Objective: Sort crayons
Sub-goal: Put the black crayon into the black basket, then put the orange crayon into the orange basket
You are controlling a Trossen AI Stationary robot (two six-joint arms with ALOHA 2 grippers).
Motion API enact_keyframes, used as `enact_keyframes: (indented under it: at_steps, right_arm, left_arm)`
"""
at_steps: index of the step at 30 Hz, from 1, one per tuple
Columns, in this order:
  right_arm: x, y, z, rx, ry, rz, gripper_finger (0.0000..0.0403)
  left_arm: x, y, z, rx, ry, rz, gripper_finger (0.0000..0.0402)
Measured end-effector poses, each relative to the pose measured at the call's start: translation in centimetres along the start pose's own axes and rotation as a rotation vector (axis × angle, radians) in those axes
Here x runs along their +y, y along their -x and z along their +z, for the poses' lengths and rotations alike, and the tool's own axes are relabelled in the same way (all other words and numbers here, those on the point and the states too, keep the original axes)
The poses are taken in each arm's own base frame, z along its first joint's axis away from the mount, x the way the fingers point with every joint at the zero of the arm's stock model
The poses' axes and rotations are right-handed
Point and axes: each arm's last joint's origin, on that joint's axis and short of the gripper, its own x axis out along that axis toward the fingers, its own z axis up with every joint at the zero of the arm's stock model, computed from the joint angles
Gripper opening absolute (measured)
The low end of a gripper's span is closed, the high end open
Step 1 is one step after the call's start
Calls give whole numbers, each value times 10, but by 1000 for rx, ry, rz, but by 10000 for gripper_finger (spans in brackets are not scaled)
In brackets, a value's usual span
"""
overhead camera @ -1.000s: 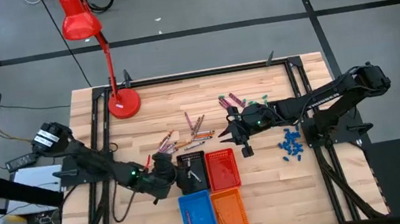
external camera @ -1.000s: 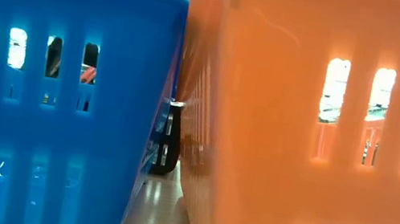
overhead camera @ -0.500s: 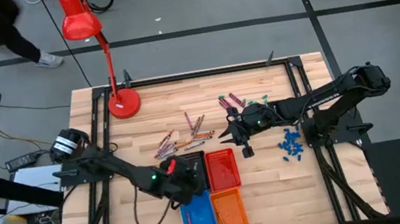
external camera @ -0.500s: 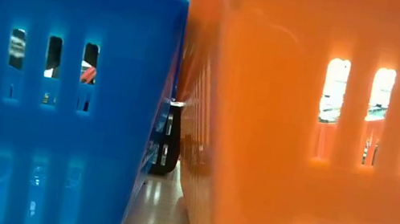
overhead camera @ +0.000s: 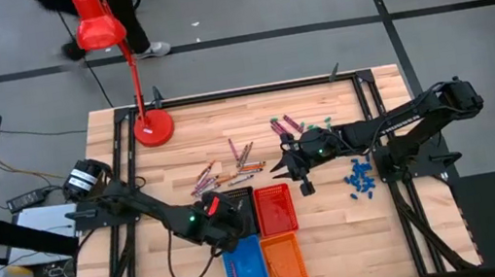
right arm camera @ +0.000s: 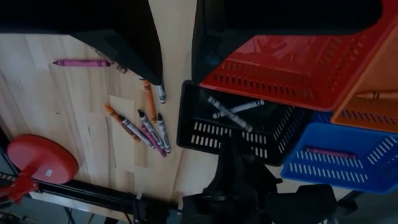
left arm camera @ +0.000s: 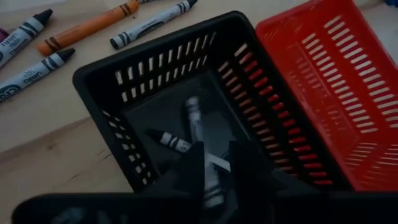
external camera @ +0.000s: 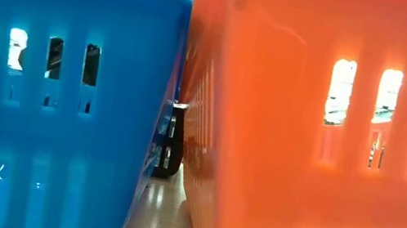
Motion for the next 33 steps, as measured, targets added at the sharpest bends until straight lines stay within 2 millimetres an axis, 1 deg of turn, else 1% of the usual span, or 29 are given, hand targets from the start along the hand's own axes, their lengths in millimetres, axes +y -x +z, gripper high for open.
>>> enact_keyframes:
  at_steps: [4,8,14,19,24,30,33]
  right_arm:
    - [0,0,0,0,0,0,91]
    - [0,0,0,1,0,1,91]
    - [0,0,0,0,-3,0,91]
    - [0,0,0,0,-4,1,91]
    - [0,0,0,0,-3,1,91]
    - [0,0,0,0,-3,1,91]
    - [0,0,0,0,-3,1,91]
  left_arm:
    - [0,0,0,0,-18,0,117]
    - [2,11,8,-2,-111,-2,131]
    - [20,29,21,-3,-229,126,132]
    - [36,33,23,30,-377,275,132]
    - [50,28,20,110,-482,341,132]
    - [79,11,20,198,-512,445,126]
    - [91,8,25,228,-522,469,116]
